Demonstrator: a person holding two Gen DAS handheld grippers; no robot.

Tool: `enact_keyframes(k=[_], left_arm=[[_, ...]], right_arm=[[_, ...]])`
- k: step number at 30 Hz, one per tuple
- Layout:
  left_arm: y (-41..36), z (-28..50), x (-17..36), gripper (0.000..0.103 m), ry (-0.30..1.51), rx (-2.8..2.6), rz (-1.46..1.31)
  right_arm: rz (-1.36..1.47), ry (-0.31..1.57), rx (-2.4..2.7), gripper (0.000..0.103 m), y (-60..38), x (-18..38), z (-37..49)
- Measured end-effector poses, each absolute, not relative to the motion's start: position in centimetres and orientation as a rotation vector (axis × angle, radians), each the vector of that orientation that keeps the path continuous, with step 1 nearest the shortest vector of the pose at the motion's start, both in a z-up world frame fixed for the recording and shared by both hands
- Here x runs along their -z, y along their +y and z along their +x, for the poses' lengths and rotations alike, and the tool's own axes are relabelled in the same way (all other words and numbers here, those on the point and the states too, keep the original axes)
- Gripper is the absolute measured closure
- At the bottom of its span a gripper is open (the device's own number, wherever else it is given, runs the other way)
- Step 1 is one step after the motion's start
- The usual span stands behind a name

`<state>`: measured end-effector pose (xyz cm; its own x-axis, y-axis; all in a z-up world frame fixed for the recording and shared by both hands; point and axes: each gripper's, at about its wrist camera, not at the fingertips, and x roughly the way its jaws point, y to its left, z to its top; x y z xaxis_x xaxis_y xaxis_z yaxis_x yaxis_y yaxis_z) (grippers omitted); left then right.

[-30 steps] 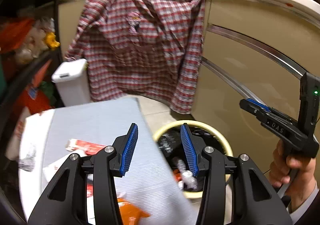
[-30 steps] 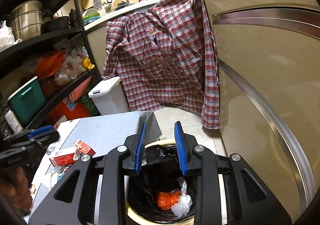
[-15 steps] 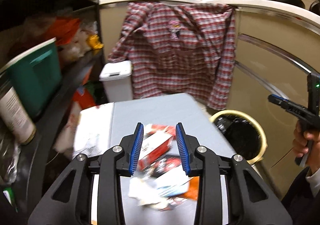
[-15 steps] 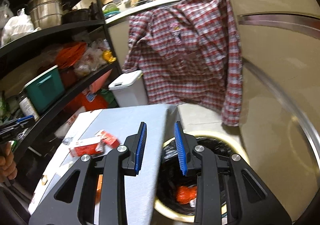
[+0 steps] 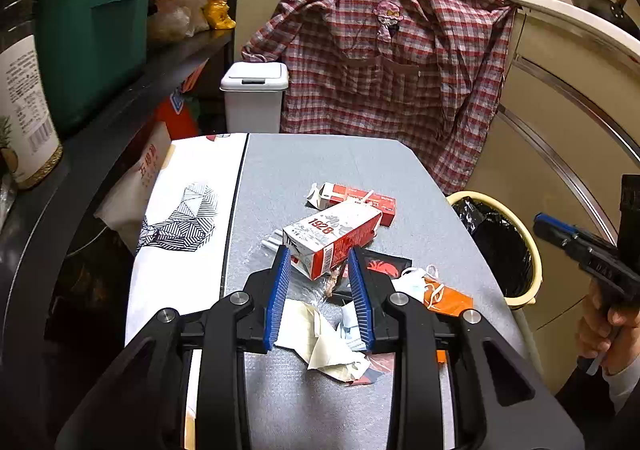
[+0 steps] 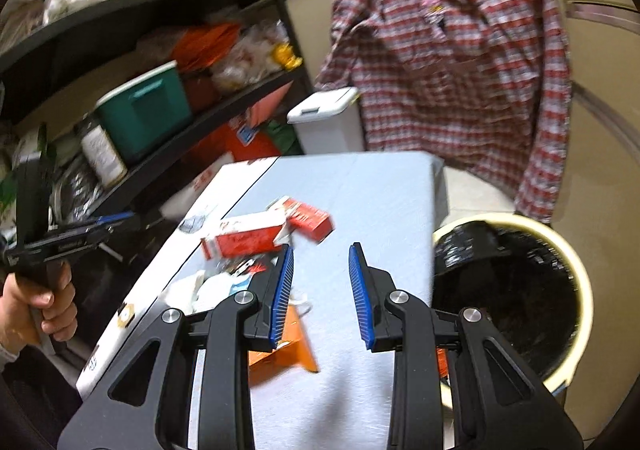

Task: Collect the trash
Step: 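Move the left tool to the beige paper while the right tool reaches the blue face mask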

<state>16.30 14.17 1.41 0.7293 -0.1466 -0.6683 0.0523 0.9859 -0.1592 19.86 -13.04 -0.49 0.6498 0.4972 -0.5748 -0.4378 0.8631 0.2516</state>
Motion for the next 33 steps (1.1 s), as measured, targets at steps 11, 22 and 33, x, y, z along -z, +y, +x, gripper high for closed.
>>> enact_keyframes(k=[11,22,33], left_arm=[[15.1,18.1,2.9,0.073,0.917,0.143,-0.228],[14.5,18.4,5.9,0.073,1.021,0.180,-0.198],[13.6,18.7,7.5,0.073,1.075,0.186,-0.132]], right_arm=[[0.045,0.796,-0.691,0.068,-6.8,3.7,20.6],[-0.028,0.873,-0.719,0.058,-2.6,6.5,21.6],[-0.059,0.912,-0.717,0.058,-0.9,7.8,22.2]])
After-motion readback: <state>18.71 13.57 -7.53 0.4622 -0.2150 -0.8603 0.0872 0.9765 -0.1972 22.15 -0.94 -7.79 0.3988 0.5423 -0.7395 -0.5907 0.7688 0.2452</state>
